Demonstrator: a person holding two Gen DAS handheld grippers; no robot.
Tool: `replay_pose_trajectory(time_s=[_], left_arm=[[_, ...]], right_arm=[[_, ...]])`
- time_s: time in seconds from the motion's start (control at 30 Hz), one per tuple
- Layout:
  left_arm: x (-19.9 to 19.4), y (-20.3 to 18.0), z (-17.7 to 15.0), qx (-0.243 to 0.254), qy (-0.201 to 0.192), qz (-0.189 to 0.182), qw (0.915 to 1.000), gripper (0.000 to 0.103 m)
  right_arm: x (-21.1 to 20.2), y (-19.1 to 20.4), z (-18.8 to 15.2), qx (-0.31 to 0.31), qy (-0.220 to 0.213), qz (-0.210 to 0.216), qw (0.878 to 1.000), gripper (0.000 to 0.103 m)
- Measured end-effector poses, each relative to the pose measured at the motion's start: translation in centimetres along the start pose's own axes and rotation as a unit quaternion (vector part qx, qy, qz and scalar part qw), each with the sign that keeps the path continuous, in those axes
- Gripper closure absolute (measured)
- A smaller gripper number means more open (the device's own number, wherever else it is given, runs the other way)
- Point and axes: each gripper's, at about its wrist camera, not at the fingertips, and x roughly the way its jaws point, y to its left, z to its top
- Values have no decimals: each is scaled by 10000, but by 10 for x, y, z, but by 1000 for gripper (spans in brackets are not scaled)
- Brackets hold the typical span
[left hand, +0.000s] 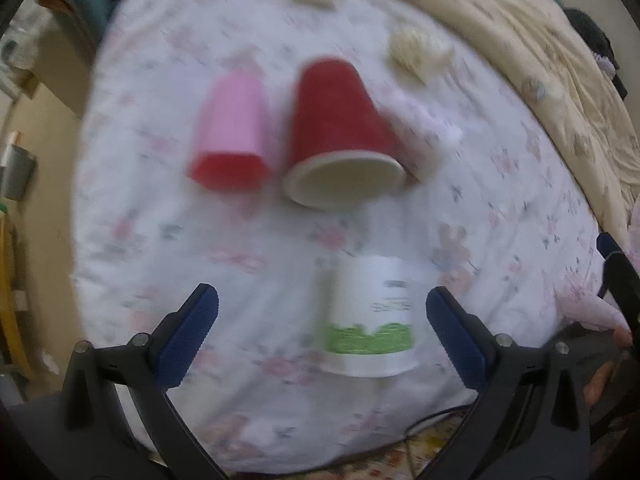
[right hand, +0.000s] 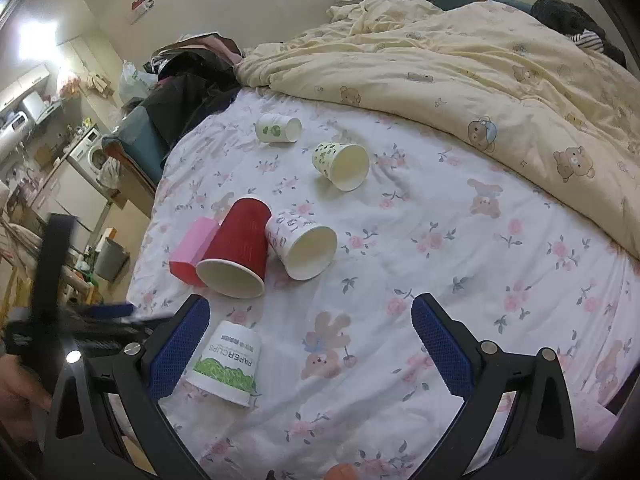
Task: Flip cup upside down
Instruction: 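Close the left gripper around the standing white cup, then lift the white cup with the left gripper and rotate it base up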
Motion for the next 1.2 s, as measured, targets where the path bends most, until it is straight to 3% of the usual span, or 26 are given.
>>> replay_pose_trajectory(time_s=[0.07,0.3,0.53,0.8,1.2], left_arm=[[15,-15,2,129,213,24,9997,12],[56,-41,10,431,660,210,9967,17],[76,-41,10,306,915,160,9952,50],[49,-31,8,236,581,100,9980,52],[-33,22,-4,-29,-313,-96,9995,52]], right_arm=[[0,-4,1,124,36,66,9999,0],[1,-19,1,408,144,76,9990,0],[1,-23,3,420,164,19,9990,0],[4,-17,2,281,186,-4,9994,0],[13,2,-1,56,272,7,9996,0]])
